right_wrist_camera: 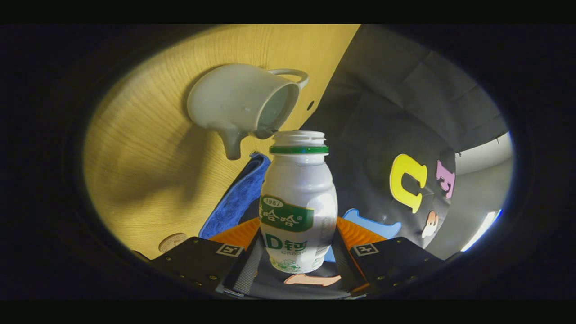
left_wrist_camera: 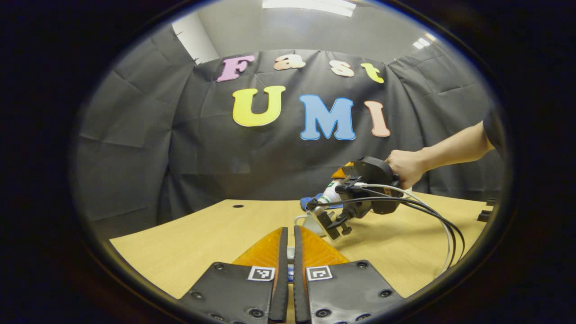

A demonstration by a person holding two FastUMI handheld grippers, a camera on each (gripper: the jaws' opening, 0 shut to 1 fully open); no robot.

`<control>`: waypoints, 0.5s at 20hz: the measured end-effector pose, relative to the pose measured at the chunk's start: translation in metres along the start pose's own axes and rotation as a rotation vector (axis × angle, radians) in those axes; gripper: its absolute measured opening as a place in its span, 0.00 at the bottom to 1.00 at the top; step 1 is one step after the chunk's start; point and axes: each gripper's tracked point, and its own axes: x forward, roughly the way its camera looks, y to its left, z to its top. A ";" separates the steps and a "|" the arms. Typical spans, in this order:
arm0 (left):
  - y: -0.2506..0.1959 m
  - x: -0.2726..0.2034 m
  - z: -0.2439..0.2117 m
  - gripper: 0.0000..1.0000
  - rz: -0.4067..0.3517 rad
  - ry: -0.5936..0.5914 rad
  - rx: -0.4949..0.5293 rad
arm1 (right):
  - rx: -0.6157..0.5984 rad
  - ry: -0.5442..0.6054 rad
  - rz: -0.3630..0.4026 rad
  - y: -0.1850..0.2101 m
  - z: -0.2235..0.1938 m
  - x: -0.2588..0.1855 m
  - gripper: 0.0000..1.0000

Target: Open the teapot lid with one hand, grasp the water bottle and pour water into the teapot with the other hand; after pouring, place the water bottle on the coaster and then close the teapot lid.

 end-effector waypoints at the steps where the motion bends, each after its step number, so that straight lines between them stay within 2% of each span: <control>1: -0.001 0.000 0.000 0.12 -0.004 0.002 0.003 | -0.003 -0.003 -0.003 0.000 0.002 -0.001 0.73; 7: -0.002 0.001 -0.001 0.12 -0.005 0.009 0.020 | -0.054 -0.021 -0.037 -0.008 0.010 -0.002 0.73; 8: -0.002 0.001 -0.003 0.08 -0.005 0.008 0.022 | -0.063 -0.023 -0.041 -0.010 0.010 -0.002 0.73; 9: -0.003 0.001 -0.002 0.08 -0.006 0.009 0.023 | -0.074 -0.026 -0.045 -0.011 0.011 -0.002 0.58; 10: -0.002 0.001 -0.001 0.12 -0.006 0.008 0.026 | -0.081 -0.028 -0.049 -0.011 0.012 -0.002 0.73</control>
